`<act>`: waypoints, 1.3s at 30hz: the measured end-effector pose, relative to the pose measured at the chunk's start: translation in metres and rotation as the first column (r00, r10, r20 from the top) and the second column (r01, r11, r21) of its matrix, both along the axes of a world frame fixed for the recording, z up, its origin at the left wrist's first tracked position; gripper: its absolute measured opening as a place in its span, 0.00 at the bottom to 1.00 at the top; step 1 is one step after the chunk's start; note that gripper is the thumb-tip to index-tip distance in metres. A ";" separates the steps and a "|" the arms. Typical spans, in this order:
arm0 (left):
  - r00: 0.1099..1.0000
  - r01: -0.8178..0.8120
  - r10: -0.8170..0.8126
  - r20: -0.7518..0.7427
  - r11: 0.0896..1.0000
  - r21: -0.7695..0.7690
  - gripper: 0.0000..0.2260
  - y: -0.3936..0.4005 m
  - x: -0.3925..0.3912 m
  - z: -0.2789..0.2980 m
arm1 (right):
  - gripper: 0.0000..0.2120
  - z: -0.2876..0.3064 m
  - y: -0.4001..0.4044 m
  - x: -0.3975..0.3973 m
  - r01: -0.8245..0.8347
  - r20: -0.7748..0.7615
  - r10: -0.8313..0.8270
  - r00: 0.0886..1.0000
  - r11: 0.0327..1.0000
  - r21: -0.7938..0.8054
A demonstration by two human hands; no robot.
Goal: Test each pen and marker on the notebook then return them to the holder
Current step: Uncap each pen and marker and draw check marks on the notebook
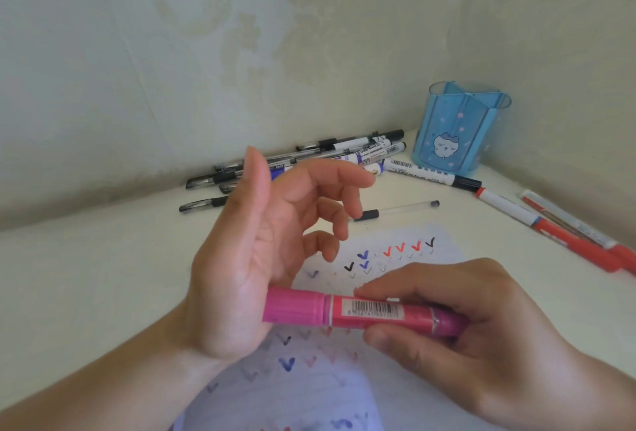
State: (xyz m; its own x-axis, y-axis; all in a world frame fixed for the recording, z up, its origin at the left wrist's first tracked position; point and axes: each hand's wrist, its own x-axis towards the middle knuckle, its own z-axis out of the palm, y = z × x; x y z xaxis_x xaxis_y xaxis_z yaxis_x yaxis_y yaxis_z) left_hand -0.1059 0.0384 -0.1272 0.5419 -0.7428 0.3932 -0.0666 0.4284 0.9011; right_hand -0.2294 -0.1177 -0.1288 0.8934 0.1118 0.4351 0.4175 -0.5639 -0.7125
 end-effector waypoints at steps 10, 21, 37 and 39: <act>0.999 -0.028 0.028 0.020 1.000 -0.003 0.37 0.002 0.000 -0.005 | 0.08 -0.003 0.006 -0.001 0.051 -0.046 -0.050 0.998 0.999 0.015; 0.998 -0.041 0.042 0.036 0.999 -0.023 0.35 0.000 0.000 -0.009 | 0.09 -0.011 0.008 -0.001 0.068 -0.129 -0.053 0.990 0.991 0.117; 0.551 -0.499 0.296 0.780 0.866 0.023 0.26 -0.004 0.025 -0.016 | 0.08 0.003 -0.022 0.013 0.188 -0.132 -0.164 0.978 0.962 0.198; 0.534 -0.547 0.314 0.785 0.836 0.037 0.26 0.005 0.034 -0.018 | 0.08 0.005 -0.025 0.012 0.224 -0.099 -0.204 0.974 0.928 0.298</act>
State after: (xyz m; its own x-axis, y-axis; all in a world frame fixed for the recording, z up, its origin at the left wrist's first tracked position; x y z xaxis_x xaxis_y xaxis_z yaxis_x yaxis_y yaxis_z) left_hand -0.0718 0.0436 -0.1448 0.4423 -0.6275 0.6408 -0.8510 -0.0681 0.5207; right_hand -0.2172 -0.1428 -0.1234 0.9088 -0.2139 0.3583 0.2584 -0.3858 -0.8856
